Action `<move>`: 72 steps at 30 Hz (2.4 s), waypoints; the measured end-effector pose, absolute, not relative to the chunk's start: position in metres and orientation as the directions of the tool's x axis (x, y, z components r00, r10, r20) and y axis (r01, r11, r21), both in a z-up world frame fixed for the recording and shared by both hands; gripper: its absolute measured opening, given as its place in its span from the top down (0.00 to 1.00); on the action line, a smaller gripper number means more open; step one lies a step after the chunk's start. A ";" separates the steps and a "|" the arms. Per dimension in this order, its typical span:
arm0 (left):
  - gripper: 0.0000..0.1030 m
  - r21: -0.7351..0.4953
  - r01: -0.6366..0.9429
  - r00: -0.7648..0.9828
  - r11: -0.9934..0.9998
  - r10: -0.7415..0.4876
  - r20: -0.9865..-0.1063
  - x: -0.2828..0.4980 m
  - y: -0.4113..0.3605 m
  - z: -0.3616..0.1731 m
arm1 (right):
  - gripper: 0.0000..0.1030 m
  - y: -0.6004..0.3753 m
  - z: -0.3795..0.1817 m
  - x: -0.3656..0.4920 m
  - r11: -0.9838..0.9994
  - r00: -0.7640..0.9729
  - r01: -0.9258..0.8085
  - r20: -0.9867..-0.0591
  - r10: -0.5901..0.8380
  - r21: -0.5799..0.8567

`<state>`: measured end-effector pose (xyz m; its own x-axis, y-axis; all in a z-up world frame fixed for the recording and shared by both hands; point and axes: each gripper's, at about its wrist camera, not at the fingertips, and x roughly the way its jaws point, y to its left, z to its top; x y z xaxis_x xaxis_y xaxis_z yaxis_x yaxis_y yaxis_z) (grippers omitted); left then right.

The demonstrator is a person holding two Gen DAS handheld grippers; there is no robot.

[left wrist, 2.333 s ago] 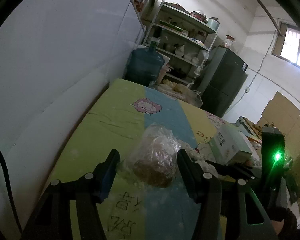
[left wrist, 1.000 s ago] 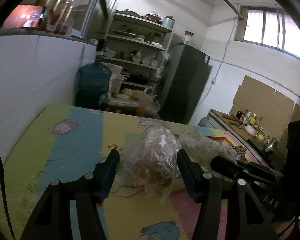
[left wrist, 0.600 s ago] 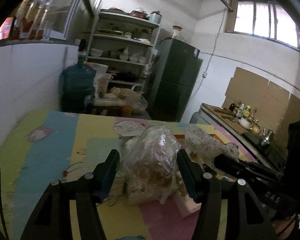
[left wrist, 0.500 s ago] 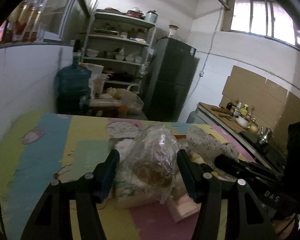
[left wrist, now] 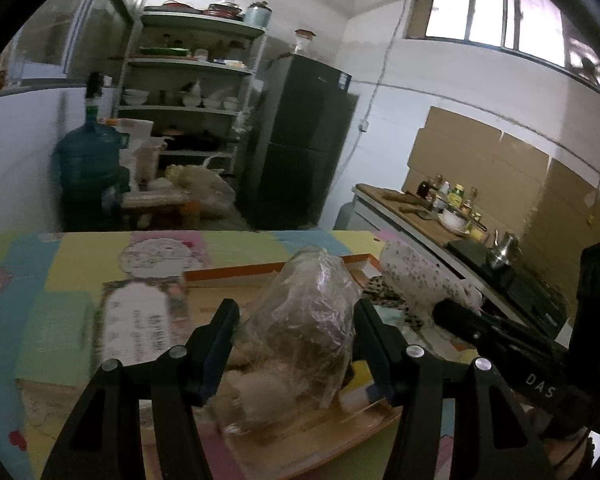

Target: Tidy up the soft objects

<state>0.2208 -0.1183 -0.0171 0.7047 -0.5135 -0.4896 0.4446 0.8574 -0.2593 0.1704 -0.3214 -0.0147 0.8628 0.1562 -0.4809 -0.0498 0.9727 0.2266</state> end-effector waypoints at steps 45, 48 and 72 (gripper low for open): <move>0.35 -0.285 0.429 0.564 0.857 -0.501 -0.657 0.274 -0.201 -0.076 | 0.50 -0.397 -0.083 0.226 0.941 0.783 0.076 -0.603 0.149 0.330; 0.27 -0.276 0.434 0.575 0.858 -0.499 -0.648 0.271 -0.201 -0.073 | 0.46 -0.396 -0.082 0.224 0.940 0.786 0.074 -0.599 0.151 0.333; 0.27 -0.157 0.358 0.748 0.920 -0.383 -0.542 0.209 -0.154 -0.024 | 0.40 -0.358 -0.041 0.185 0.965 0.837 0.063 -0.539 0.088 0.256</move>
<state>0.2089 -0.1542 -0.0238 0.7475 -0.3833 -0.5425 0.3579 0.9204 -0.1572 0.1853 -0.3577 -0.0413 0.8374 0.0883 -0.5395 0.0632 0.9646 0.2560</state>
